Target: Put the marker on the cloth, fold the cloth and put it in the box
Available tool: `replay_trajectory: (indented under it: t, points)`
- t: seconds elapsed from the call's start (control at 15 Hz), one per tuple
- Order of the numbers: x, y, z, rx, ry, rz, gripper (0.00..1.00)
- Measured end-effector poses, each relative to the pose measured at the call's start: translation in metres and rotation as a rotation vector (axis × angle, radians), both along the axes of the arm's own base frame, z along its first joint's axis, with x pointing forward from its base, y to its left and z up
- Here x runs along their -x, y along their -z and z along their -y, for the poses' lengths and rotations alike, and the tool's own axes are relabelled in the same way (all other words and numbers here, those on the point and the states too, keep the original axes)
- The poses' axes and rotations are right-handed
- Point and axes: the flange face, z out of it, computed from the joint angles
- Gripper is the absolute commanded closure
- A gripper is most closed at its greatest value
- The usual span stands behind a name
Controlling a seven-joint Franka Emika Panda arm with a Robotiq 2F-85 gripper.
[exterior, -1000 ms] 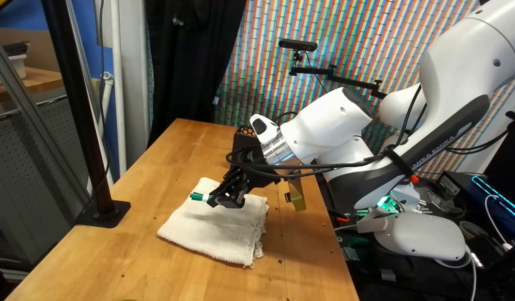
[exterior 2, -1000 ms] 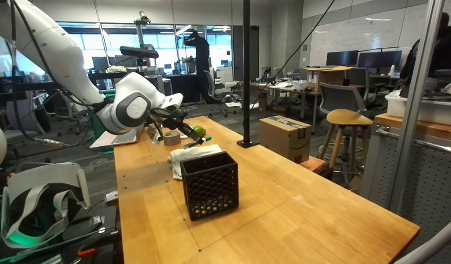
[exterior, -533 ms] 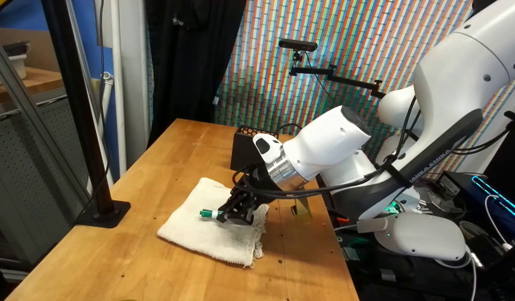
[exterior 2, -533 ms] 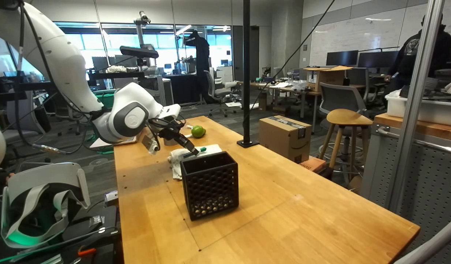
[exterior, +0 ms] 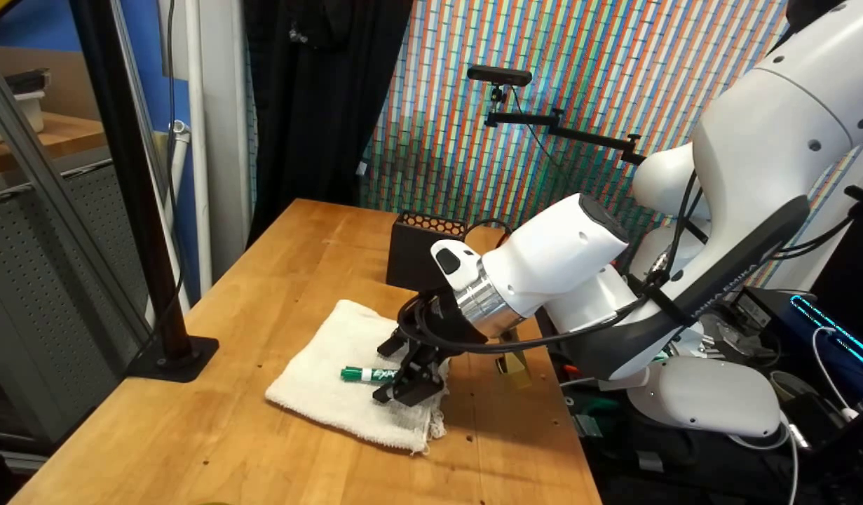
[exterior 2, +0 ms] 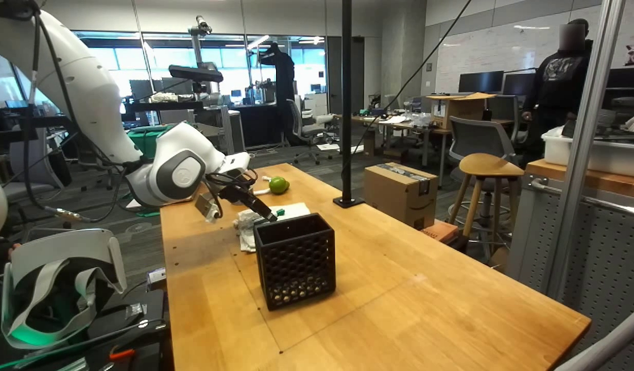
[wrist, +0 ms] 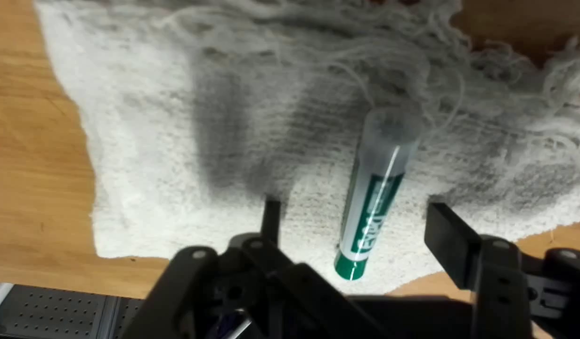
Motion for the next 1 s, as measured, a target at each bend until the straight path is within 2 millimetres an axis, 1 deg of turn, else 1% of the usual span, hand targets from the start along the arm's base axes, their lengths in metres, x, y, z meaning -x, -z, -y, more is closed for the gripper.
replay_trajectory:
  t: [0.13,0.27,0.4,0.53,0.73,1.0]
  points:
    - [-0.004,-0.009,0.003,-0.015,-0.001,0.032,0.0]
    - [-0.004,-0.025,0.001,-0.036,-0.014,0.079,0.0]
    - [-0.002,-0.044,-0.005,-0.061,-0.033,0.121,0.0]
    - [0.005,-0.06,-0.014,-0.079,-0.06,0.149,0.0]
    - [0.014,-0.071,-0.023,-0.067,-0.101,0.174,0.0]
    - [0.01,-0.076,-0.016,-0.049,-0.097,0.181,0.0]
